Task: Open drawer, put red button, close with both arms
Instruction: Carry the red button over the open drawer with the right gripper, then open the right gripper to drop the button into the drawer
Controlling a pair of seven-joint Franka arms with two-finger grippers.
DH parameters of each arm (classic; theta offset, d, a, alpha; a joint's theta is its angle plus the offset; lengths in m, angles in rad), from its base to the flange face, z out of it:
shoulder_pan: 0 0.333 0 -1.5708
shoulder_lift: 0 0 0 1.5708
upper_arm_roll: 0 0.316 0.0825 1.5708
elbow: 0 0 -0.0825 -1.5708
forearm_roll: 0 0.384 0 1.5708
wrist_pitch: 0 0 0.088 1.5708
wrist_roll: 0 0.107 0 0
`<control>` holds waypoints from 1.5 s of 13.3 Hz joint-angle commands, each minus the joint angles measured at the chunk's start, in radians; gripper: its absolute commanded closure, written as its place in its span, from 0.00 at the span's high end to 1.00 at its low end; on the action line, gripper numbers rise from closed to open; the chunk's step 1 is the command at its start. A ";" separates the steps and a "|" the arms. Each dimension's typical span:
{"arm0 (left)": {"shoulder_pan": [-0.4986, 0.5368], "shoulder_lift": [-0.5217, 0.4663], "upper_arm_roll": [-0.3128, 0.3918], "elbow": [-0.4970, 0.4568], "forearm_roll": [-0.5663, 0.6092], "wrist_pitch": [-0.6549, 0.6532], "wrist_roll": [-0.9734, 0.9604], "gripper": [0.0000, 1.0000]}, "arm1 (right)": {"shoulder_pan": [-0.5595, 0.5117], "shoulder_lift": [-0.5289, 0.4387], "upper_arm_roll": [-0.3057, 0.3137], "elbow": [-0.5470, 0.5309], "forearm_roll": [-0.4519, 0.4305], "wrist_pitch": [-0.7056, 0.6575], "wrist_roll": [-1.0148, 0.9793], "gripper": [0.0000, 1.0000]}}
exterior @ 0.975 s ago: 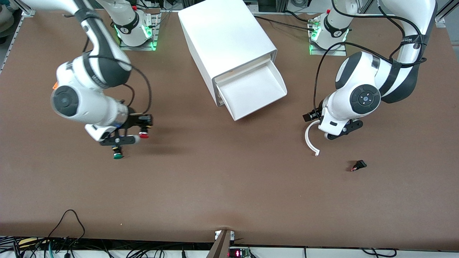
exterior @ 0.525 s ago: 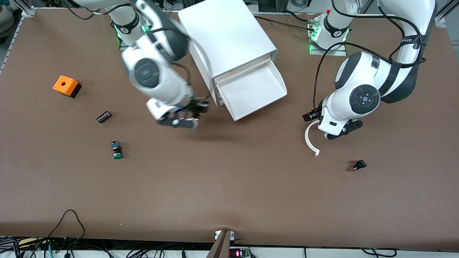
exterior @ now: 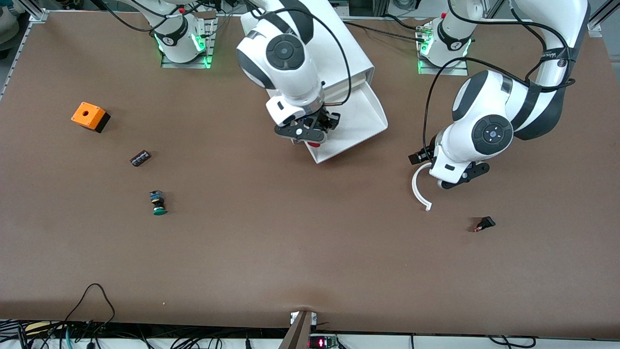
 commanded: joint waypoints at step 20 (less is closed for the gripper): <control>-0.162 0.048 -0.004 -0.063 -0.013 0.352 -0.309 1.00 | -0.091 0.055 -0.006 0.293 -0.103 -0.328 -0.193 1.00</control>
